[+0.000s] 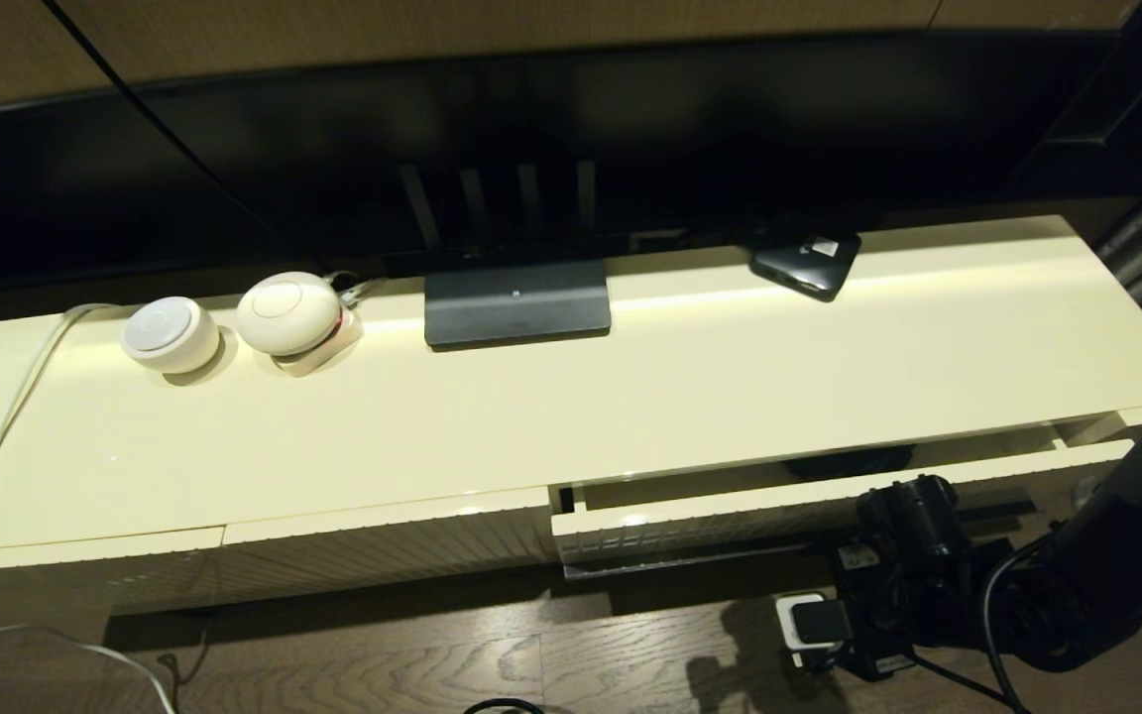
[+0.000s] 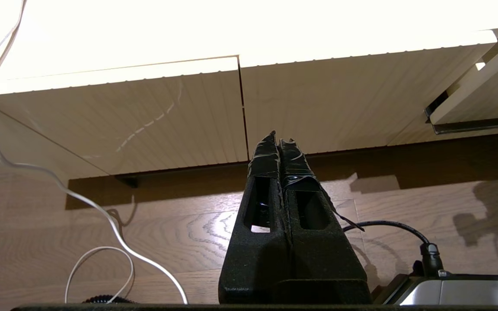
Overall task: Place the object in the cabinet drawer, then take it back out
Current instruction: Open the drawer
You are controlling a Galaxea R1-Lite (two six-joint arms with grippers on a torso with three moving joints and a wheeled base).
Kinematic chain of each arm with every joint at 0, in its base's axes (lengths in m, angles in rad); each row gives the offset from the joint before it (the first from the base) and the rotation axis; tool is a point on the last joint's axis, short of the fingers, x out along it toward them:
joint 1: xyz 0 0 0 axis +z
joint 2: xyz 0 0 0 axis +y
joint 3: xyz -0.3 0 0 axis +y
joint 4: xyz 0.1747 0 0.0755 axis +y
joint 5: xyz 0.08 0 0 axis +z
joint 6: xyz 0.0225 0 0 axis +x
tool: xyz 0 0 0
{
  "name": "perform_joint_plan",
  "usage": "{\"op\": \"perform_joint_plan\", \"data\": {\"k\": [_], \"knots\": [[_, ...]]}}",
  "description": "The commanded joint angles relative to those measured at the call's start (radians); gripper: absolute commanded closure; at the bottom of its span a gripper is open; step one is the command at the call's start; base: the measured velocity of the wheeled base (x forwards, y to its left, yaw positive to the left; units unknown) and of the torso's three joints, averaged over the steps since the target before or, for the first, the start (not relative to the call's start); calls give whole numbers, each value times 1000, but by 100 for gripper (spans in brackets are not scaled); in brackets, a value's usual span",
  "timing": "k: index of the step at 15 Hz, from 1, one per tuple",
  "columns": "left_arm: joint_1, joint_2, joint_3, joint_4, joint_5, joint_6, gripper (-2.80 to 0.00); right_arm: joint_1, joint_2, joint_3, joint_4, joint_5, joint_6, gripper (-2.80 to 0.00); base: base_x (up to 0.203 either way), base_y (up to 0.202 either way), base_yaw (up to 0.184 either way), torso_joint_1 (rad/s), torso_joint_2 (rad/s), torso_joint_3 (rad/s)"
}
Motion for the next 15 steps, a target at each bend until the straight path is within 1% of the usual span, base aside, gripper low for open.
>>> {"op": "perform_joint_plan", "data": {"k": [1, 7, 11, 13, 14, 15], "knots": [[0, 1, 3, 0, 0, -1, 0, 0, -38, 50, -7, 0, -9, -280, 0, 0, 0, 0, 0, 0], [0, 0, 3, 0, 0, -1, 0, 0, -118, 142, -1, -3, -5, -280, 0, 0, 0, 0, 0, 0], [0, 1, 3, 0, 0, -1, 0, 1, -253, 232, 4, -3, -2, -280, 0, 0, 0, 0, 0, 0], [0, 1, 3, 0, 0, -1, 0, 1, -337, 273, 37, -4, -1, -280, 0, 0, 0, 0, 0, 0], [0, 1, 3, 0, 0, -1, 0, 1, -388, 292, 69, -4, -1, 0, 0, 0, 0, 0, 0, 0], [0, 0, 3, 0, 0, -1, 0, 0, -437, 298, 119, -4, 0, 0, 0, 0, 0, 0, 0, 0]]}}
